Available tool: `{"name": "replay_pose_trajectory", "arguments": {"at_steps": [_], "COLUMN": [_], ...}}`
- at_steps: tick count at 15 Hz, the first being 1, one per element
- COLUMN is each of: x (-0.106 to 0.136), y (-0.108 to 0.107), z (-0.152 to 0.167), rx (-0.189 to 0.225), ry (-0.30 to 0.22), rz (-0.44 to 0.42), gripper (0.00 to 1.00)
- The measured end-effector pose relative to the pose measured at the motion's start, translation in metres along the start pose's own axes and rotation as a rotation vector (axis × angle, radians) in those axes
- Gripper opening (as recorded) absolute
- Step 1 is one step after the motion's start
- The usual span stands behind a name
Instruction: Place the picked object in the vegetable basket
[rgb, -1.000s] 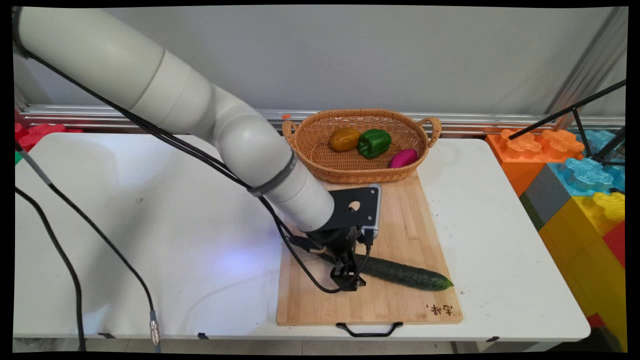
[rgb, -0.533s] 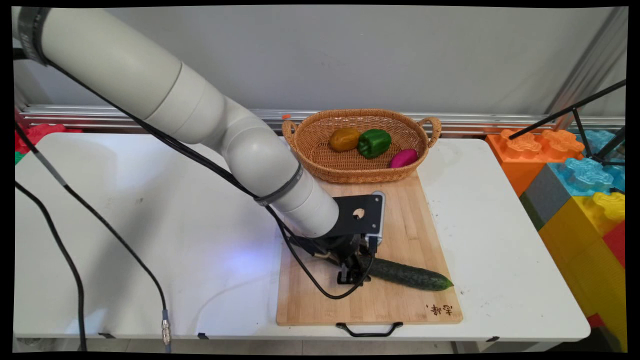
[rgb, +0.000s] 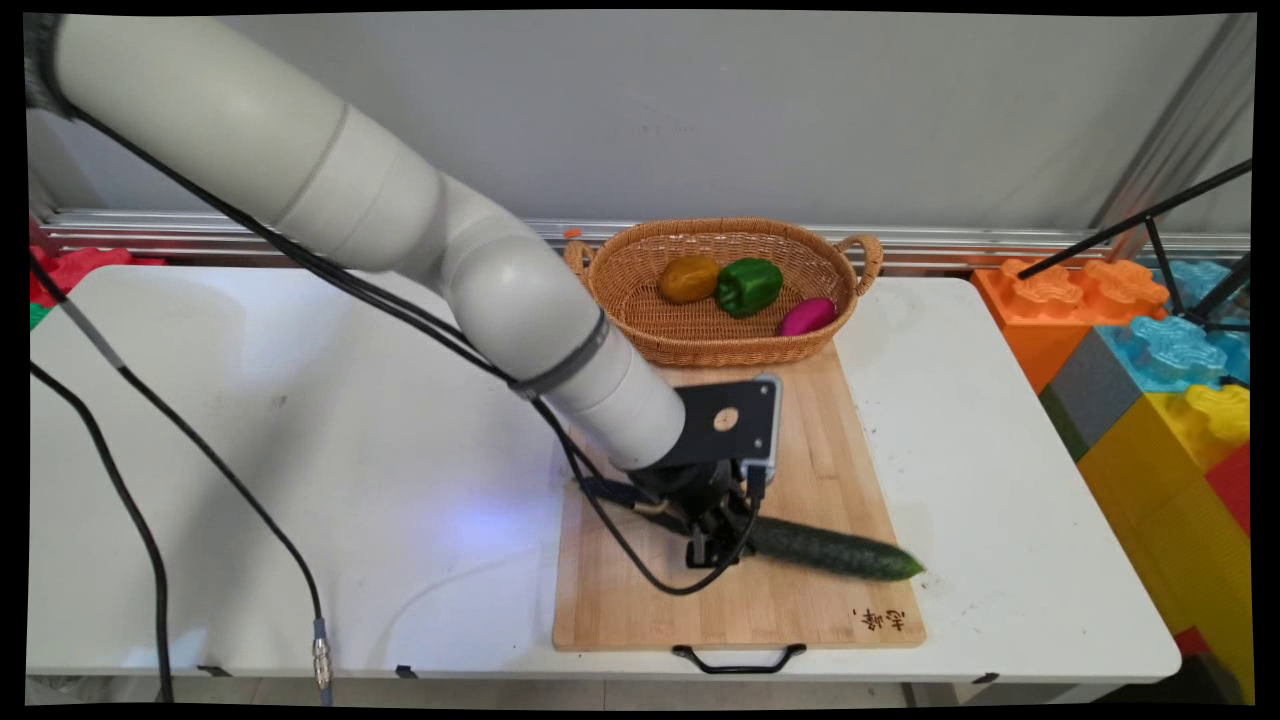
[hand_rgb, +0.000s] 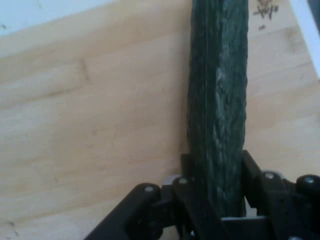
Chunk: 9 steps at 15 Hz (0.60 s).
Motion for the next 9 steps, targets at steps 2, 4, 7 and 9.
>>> {"name": "replay_pose_trajectory", "arguments": {"at_steps": [2, 4, 7, 9], "x": [0.015, 0.027, 0.039, 0.040], "y": [-0.003, -0.013, -0.041, -0.064], "z": [-0.019, -0.045, -0.075, -0.089], "rx": [0.001, 0.014, 0.064, 0.110], "ry": [0.034, 0.069, 0.104, 0.109], "rz": [0.012, 0.020, 0.056, 0.078], "gripper": [0.00, 0.00, 0.00, 0.00]}}
